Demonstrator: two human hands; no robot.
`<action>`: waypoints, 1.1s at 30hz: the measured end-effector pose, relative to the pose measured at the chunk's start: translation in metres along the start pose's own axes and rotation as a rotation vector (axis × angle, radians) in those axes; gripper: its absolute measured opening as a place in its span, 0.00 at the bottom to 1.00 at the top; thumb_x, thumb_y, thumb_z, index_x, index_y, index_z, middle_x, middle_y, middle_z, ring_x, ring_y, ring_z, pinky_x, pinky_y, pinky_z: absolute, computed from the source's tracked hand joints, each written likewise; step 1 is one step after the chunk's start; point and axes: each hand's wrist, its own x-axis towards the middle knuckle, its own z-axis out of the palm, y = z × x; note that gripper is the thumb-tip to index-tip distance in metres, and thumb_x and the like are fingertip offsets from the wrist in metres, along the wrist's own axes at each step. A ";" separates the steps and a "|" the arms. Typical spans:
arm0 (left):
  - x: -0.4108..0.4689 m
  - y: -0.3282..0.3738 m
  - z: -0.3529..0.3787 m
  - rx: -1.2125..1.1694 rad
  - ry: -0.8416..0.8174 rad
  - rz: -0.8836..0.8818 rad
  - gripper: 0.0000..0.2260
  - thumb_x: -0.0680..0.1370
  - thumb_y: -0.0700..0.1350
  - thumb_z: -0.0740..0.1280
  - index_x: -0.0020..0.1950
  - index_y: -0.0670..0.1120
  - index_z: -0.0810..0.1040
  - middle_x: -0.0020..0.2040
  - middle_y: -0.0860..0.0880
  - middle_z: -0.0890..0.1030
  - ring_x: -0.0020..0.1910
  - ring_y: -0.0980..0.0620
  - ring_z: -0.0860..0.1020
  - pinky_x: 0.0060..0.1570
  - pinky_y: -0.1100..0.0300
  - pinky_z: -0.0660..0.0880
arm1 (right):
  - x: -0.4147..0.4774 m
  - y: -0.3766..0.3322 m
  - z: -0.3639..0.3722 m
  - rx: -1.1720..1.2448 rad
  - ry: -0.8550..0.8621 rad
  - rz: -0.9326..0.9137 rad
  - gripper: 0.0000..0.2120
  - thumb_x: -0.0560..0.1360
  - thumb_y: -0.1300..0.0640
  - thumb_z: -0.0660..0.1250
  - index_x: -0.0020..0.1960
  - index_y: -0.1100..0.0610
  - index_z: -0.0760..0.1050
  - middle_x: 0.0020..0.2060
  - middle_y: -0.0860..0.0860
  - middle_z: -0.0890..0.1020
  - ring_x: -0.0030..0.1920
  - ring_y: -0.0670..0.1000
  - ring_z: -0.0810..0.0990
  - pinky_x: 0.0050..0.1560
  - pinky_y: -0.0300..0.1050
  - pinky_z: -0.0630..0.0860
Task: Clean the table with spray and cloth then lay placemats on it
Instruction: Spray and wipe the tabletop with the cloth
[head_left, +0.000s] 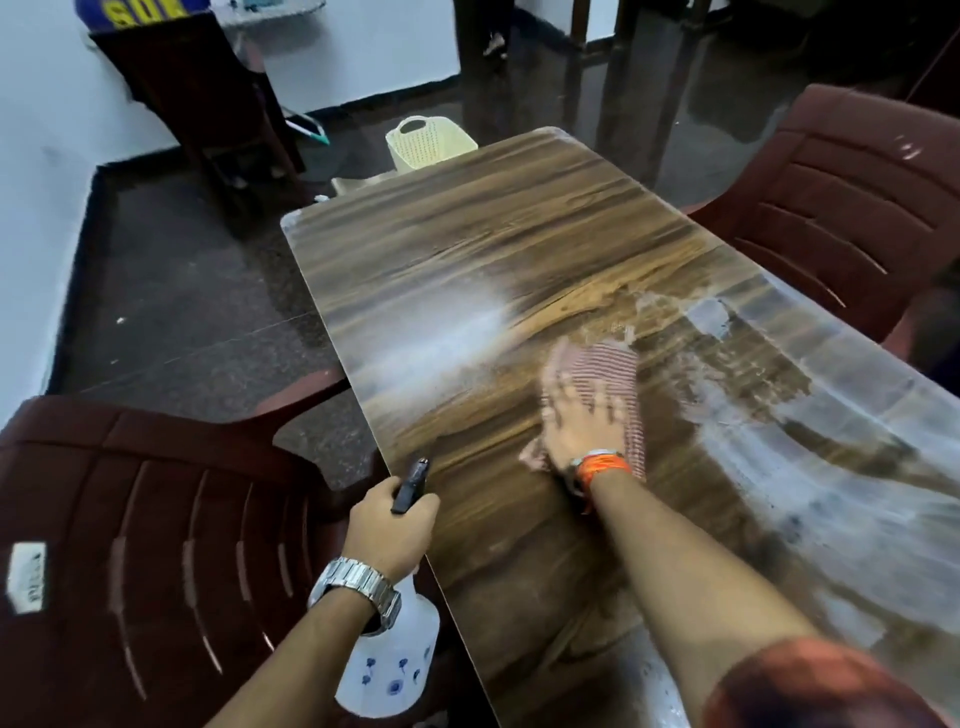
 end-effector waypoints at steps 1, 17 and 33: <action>-0.008 -0.002 0.002 -0.014 0.011 -0.012 0.09 0.71 0.45 0.67 0.34 0.44 0.71 0.27 0.50 0.73 0.24 0.50 0.69 0.26 0.60 0.68 | -0.007 -0.022 0.007 -0.050 -0.026 -0.203 0.26 0.79 0.42 0.44 0.76 0.37 0.45 0.77 0.40 0.51 0.77 0.59 0.46 0.74 0.61 0.40; -0.150 -0.020 0.050 -0.020 0.090 -0.033 0.08 0.71 0.46 0.66 0.35 0.44 0.72 0.32 0.49 0.76 0.30 0.48 0.72 0.30 0.58 0.66 | -0.178 0.095 0.023 -0.175 -0.060 -0.264 0.28 0.76 0.39 0.37 0.76 0.38 0.46 0.76 0.37 0.50 0.77 0.54 0.47 0.73 0.59 0.42; -0.295 -0.020 0.093 -0.041 0.096 -0.114 0.09 0.70 0.47 0.66 0.40 0.41 0.78 0.37 0.45 0.81 0.37 0.44 0.78 0.34 0.57 0.69 | -0.377 0.194 0.037 -0.171 -0.160 -0.689 0.26 0.79 0.41 0.48 0.75 0.35 0.44 0.75 0.36 0.53 0.77 0.51 0.49 0.71 0.56 0.42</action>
